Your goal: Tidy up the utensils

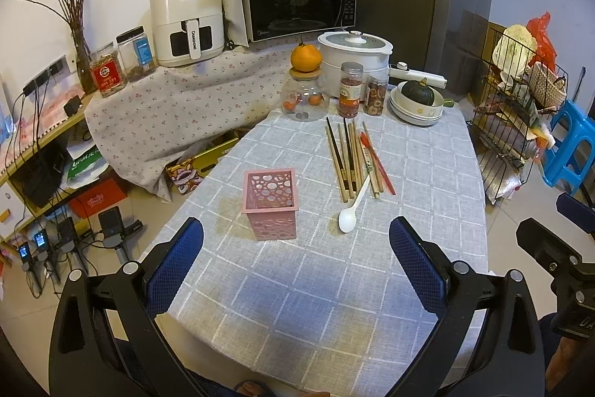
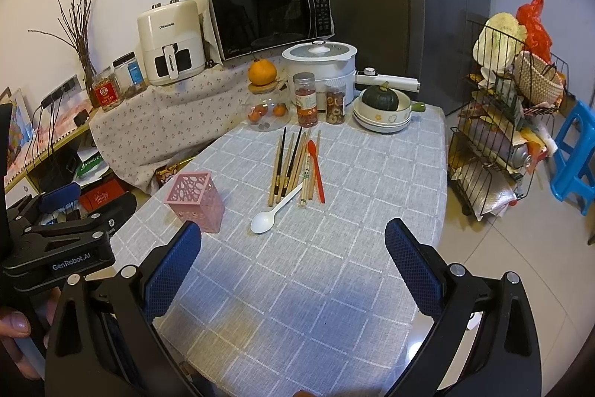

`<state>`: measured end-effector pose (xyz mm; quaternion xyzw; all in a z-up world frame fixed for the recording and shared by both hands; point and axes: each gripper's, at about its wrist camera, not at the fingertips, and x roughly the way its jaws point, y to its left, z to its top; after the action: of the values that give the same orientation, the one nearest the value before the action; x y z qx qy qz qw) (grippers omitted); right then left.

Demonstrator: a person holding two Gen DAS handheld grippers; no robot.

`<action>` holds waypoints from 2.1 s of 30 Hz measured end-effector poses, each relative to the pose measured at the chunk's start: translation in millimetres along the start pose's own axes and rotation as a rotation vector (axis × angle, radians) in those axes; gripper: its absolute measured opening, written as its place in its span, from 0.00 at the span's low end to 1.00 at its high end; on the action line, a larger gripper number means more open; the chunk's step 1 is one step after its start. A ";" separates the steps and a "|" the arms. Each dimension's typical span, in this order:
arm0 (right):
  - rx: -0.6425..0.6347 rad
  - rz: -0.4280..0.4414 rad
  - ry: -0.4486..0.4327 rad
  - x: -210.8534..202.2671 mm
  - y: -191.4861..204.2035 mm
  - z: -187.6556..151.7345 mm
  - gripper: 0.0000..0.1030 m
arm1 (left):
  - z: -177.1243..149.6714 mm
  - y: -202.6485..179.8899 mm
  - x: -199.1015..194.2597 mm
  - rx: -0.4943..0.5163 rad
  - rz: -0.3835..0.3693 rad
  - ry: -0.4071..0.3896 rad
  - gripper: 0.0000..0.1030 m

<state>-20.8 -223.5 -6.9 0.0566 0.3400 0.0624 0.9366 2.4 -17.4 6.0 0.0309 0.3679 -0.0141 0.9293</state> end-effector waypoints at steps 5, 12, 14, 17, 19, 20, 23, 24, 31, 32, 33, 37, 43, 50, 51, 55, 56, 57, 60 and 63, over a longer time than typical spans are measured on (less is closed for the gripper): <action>-0.001 0.001 0.004 2.0 0.6 -1.2 0.94 | -0.2 -0.8 -0.3 0.001 -0.001 0.002 0.93; 0.001 -0.002 0.022 11.3 -2.4 -3.0 0.94 | -3.3 -15.5 9.7 0.006 -0.001 0.023 0.93; 0.002 -0.001 0.031 15.0 -4.4 -2.4 0.94 | -2.0 -17.1 14.1 0.009 -0.004 0.031 0.93; -0.001 0.002 0.049 22.5 -8.2 1.6 0.94 | 2.2 -14.8 23.3 0.011 -0.017 0.054 0.93; 0.004 0.022 0.077 34.2 -15.4 8.9 0.94 | 9.3 -13.6 30.5 0.020 -0.029 0.070 0.93; 0.024 0.035 0.102 43.4 -22.7 15.0 0.94 | 15.1 -13.3 37.4 0.028 -0.041 0.089 0.93; 0.108 0.080 0.193 78.5 -50.4 34.6 0.94 | 29.5 -16.2 57.6 0.041 -0.062 0.135 0.93; 0.134 0.085 0.231 94.8 -61.1 42.2 0.94 | 35.6 -20.5 65.7 0.062 -0.055 0.140 0.93; 0.308 0.121 0.453 210.4 -115.5 66.0 0.94 | 60.5 -63.5 135.0 0.173 -0.094 0.269 0.93; 0.333 0.132 0.467 218.5 -120.1 67.0 0.93 | 61.1 -68.6 145.7 0.187 -0.095 0.290 0.93; 0.364 0.134 0.477 231.5 -127.9 68.7 0.94 | 60.7 -75.3 160.7 0.197 -0.107 0.329 0.93; 0.396 0.124 0.487 255.9 -141.7 63.9 0.93 | 55.4 -94.0 207.2 0.251 -0.107 0.428 0.84; 0.369 0.113 0.504 269.1 -151.0 57.5 0.91 | 31.7 -95.5 252.5 0.247 -0.094 0.541 0.70; 0.357 0.150 0.494 280.1 -146.1 63.9 0.78 | 10.9 -96.9 261.4 0.263 -0.053 0.572 0.68; 0.350 0.150 0.495 281.7 -144.0 63.7 0.76 | 7.4 -99.0 261.5 0.265 -0.067 0.575 0.68; 0.321 0.143 0.506 290.3 -136.8 62.7 0.70 | -2.7 -105.3 260.8 0.314 -0.062 0.568 0.68; 0.319 0.142 0.505 291.0 -135.5 62.0 0.69 | -3.3 -104.7 264.6 0.321 -0.048 0.567 0.68; 0.316 0.142 0.505 292.2 -134.3 62.0 0.67 | -4.6 -105.4 268.5 0.325 -0.040 0.569 0.68; 0.292 0.143 0.506 294.2 -129.3 61.2 0.61 | -10.8 -100.9 279.0 0.323 -0.015 0.590 0.68; 0.266 0.146 0.509 299.4 -125.2 58.5 0.55 | -18.5 -97.9 284.9 0.316 -0.032 0.619 0.55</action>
<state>254.6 -304.1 -169.5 0.1856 0.5640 0.0970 0.7988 192.6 -114.8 -207.1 0.1714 0.6258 -0.0754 0.7571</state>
